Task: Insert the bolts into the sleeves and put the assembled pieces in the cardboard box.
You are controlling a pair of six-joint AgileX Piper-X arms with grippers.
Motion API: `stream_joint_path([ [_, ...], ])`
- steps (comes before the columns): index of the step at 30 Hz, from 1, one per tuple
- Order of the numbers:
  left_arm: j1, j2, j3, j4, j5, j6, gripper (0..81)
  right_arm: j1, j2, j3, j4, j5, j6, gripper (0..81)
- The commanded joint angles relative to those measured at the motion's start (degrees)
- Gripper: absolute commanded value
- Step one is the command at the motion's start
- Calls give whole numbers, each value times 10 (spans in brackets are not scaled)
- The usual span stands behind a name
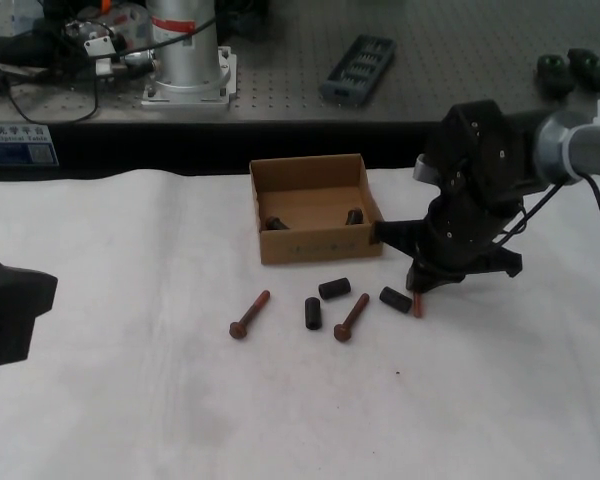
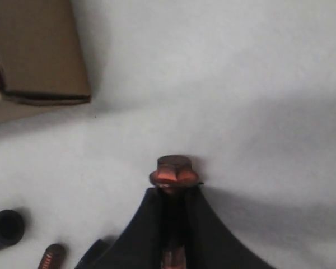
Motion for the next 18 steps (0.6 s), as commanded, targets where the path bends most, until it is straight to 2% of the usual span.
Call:
stream_joint_path([
  [1,2,2,-2,-8,-8,7,389,-1,10,-8,27,-7,-21,28],
  [7,2,2,-2,-24,-8,7,389,-1,-14,-27,76,-7,-69,28],
  [14,2,13,-2,-51,-4,-31,389,-1,-110,-17,142,-2,-152,28],
  [18,-7,59,-2,-83,14,-53,389,-1,-178,23,173,-2,-176,28],
])
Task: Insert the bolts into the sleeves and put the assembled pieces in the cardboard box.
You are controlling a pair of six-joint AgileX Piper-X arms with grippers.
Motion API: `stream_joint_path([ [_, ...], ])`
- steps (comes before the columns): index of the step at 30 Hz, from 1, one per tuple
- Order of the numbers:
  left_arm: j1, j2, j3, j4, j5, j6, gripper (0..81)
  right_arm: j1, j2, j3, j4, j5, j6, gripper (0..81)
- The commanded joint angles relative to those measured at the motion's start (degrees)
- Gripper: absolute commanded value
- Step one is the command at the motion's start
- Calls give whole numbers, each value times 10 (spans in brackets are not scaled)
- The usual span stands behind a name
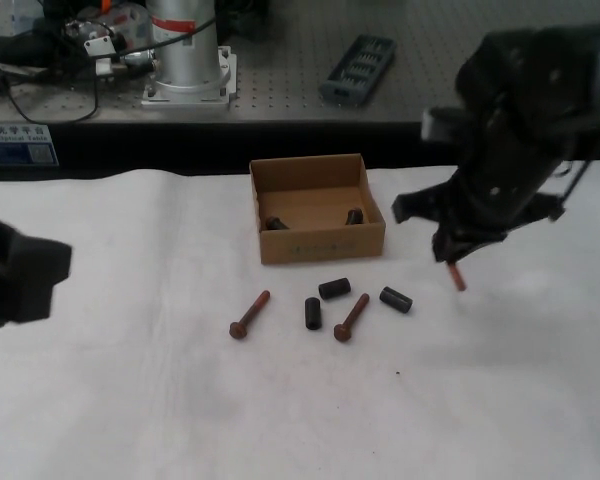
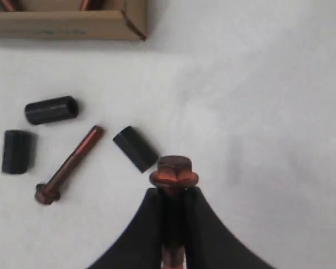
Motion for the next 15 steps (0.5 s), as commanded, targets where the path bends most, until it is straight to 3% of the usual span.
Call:
stream_joint_path([
  [1,-10,40,-2,-33,19,-33,389,-1,-78,47,31,-3,-34,28],
  [9,-83,202,-4,-162,9,-130,389,-1,-286,207,41,-3,-42,28],
  [15,-137,353,-57,-207,-9,-266,389,-1,-451,285,62,-3,-40,28],
])
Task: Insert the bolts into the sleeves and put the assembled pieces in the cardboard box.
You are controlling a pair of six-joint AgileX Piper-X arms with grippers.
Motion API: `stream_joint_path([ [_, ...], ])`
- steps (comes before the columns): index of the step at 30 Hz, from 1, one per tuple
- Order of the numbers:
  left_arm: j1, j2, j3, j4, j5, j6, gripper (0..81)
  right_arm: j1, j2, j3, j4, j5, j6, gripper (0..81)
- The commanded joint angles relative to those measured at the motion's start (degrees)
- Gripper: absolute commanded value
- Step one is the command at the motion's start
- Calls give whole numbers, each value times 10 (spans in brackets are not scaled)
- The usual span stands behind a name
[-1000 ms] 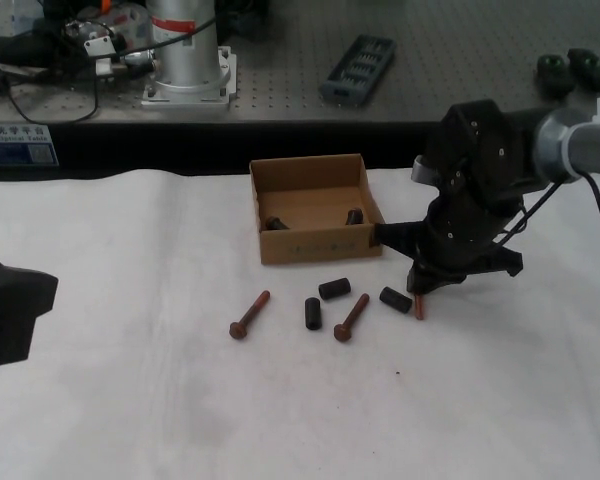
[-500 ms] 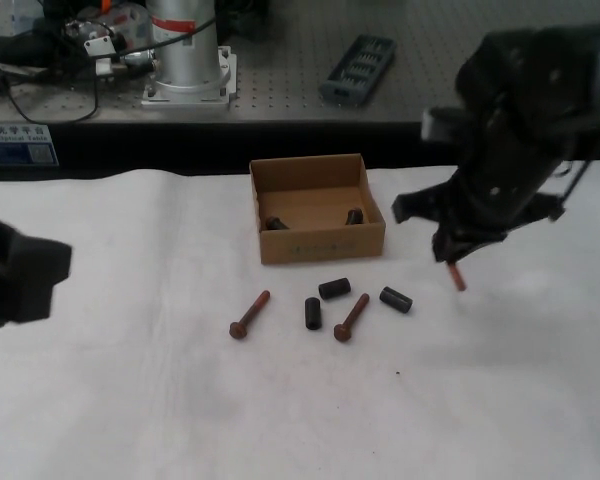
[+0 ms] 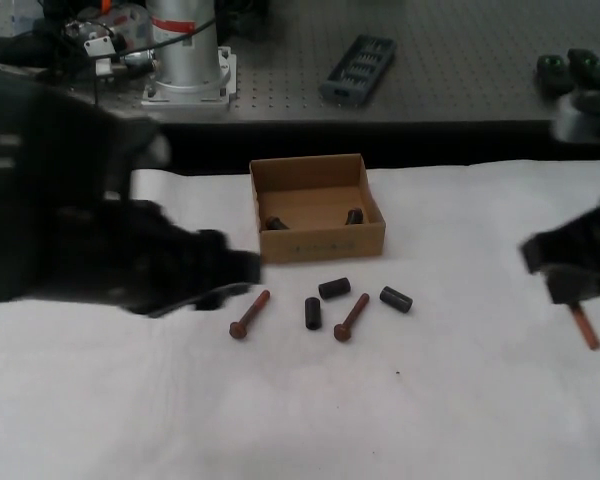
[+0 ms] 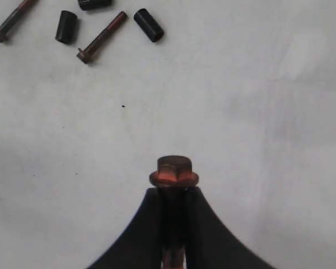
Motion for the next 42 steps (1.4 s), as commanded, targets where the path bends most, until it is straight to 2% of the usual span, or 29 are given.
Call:
stream_joint_path([
  [1,-24,72,-39,-14,-10,-85,389,-1,-22,7,4,-3,-4,28],
  [4,-42,142,-86,-12,-10,-162,379,-1,-79,20,20,-3,-4,28],
  [6,-53,189,-122,-12,-10,-199,340,-1,-103,22,36,-3,-4,28],
  [9,-60,246,-173,-12,-9,-206,265,-1,-122,23,55,-3,-4,28],
  [11,-61,279,-199,-12,-5,-206,244,-1,-125,25,61,-3,-4,28],
  [18,-61,340,-246,3,-5,-206,246,-1,-125,26,63,-3,-9,28],
  [24,-61,361,-247,17,-41,-205,324,-1,-125,26,63,-3,-9,28],
  [28,-61,370,-248,13,-47,-200,330,-1,-125,26,63,-3,-9,28],
  [36,-61,374,-248,10,-83,-106,330,-1,-125,29,52,-3,-9,28],
  [42,-61,374,-248,6,-84,-54,330,-1,-125,40,48,-3,-9,28],
])
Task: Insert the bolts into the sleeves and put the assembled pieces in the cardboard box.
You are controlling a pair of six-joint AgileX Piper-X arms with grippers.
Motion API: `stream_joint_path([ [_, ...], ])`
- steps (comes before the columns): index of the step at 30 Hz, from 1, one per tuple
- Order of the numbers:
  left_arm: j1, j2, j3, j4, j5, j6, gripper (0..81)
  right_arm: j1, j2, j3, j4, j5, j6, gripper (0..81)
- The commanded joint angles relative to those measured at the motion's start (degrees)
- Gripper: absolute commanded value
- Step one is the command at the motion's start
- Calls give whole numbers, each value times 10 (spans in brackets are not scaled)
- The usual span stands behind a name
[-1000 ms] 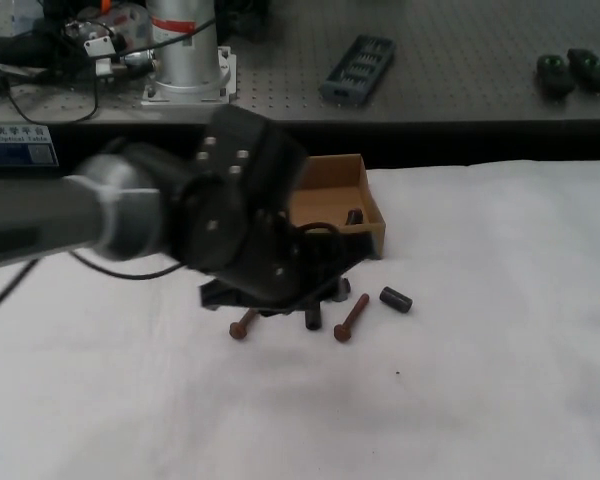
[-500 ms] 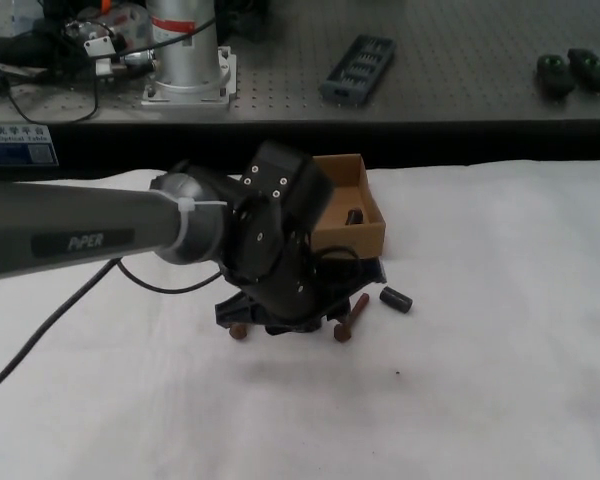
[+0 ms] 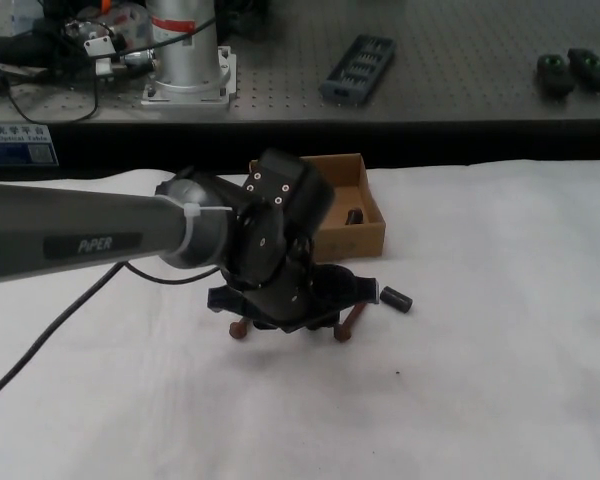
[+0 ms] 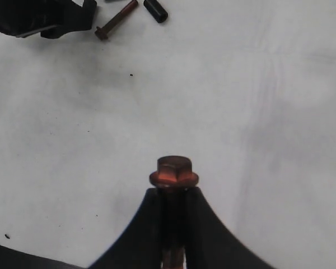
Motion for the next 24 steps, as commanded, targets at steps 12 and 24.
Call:
stream_joint_path([
  [12,-1,22,-10,-47,-9,26,330,-1,0,-1,-8,-3,-5,28],
  [24,-1,22,-10,-43,-53,55,305,-1,1,-1,-8,-3,-19,28],
])
